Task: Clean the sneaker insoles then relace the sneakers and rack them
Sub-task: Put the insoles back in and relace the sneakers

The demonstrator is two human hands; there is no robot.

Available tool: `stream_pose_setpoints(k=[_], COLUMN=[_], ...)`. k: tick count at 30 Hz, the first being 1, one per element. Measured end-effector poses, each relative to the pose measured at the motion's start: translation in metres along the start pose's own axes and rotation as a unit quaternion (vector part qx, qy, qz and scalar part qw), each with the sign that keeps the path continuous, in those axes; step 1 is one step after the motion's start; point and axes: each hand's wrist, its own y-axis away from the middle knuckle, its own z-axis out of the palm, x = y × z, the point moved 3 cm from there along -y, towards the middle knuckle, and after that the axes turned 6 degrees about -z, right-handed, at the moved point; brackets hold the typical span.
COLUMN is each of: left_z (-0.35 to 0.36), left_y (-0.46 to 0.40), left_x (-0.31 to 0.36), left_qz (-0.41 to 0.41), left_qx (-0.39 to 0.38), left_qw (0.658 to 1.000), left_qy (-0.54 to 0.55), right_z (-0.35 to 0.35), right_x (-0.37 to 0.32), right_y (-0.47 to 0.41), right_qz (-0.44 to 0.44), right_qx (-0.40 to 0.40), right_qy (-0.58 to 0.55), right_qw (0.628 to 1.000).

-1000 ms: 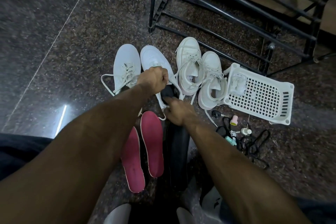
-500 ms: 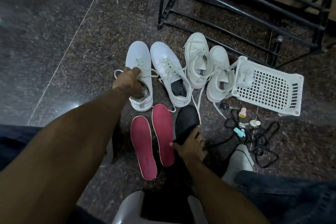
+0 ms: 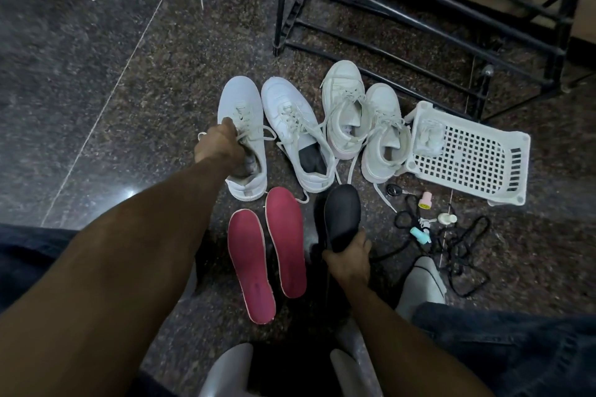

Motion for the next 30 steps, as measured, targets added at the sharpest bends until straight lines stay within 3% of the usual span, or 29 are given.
stream_pose_setpoints(k=[5, 10, 14, 18, 23, 30], left_z=[0.0, 0.001, 0.004, 0.008, 0.01, 0.012], left_y=[0.002, 0.008, 0.007, 0.007, 0.004, 0.003], left_x=[-0.006, -0.012, -0.018, -0.019, -0.022, -0.029], left_qz=[-0.027, -0.044, -0.05, -0.055, -0.074, -0.061], left_qx=[0.007, -0.004, -0.007, -0.005, 0.003, 0.01], left_qw=[0.998, 0.991, 0.987, 0.988, 0.983, 0.976], left_qy=[0.064, 0.124, 0.153, 0.145, 0.169, 0.207], right_z=[-0.011, -0.008, -0.005, 0.0, 0.008, 0.031], right_x=[-0.025, -0.078, -0.128, -0.17, -0.21, -0.217], right_y=[0.009, 0.007, 0.0, -0.012, -0.026, -0.042], right_qz=[-0.064, -0.18, -0.287, -0.32, -0.295, -0.283], right_qx=[0.068, 0.032, -0.042, -0.074, -0.009, 0.039], right_qy=[-0.137, -0.181, -0.123, -0.038, -0.004, 0.156], right_qw=[0.986, 0.966, 0.949, 0.944, 0.955, 0.945])
